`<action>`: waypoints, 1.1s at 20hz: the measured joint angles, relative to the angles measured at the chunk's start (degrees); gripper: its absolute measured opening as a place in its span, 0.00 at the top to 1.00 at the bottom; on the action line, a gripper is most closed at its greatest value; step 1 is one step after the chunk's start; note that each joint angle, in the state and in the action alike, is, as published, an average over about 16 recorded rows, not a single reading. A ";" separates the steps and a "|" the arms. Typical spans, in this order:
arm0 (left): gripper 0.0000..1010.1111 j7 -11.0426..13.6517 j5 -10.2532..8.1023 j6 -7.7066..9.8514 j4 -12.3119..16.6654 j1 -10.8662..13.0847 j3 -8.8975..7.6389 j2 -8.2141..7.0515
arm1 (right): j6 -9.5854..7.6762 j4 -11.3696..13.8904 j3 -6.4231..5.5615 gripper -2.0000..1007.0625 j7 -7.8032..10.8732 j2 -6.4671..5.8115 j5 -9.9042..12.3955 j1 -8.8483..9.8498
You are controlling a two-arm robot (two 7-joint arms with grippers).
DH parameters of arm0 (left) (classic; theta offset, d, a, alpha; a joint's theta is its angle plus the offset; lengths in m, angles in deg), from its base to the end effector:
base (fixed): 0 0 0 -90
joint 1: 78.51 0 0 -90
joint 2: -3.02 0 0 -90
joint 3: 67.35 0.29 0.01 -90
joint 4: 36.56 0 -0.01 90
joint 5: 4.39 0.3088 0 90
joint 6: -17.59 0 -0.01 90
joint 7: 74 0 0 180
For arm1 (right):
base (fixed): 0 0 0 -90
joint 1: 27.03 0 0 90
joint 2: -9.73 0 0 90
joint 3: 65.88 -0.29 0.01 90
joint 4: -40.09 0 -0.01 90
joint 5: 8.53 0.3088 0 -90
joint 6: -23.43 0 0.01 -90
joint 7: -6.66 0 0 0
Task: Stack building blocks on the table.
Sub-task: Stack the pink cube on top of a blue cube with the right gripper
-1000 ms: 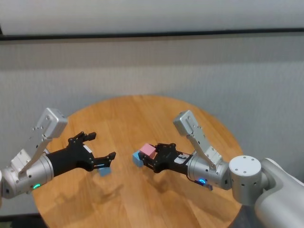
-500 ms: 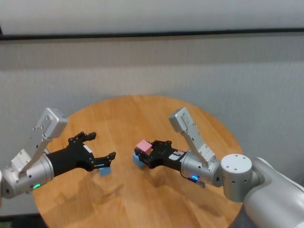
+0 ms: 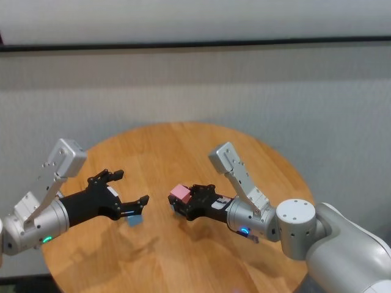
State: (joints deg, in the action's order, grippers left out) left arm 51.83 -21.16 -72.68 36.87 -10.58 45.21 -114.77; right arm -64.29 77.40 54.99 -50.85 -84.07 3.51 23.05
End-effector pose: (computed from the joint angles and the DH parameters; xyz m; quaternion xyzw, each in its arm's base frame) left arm 0.4184 0.0759 -0.2634 0.1334 -0.0528 0.3589 0.9223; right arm 0.4848 0.0637 -0.3178 -0.1506 0.0459 -0.3382 0.9278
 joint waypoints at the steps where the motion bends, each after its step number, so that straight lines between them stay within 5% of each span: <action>1: 0.01 0.00 0.00 0.00 0.00 0.00 0.00 0.00 | 0.14 -0.44 -0.04 0.63 0.00 0.16 -0.19 -0.18; 22: 0.01 0.00 0.00 0.00 0.00 0.00 0.00 0.00 | 3.14 -7.73 -1.68 0.62 0.77 2.72 -3.14 -3.41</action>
State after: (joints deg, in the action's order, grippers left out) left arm 51.83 -21.16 -72.68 36.88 -10.58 45.21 -114.77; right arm -61.15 69.67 53.31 -50.08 -81.35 0.36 19.64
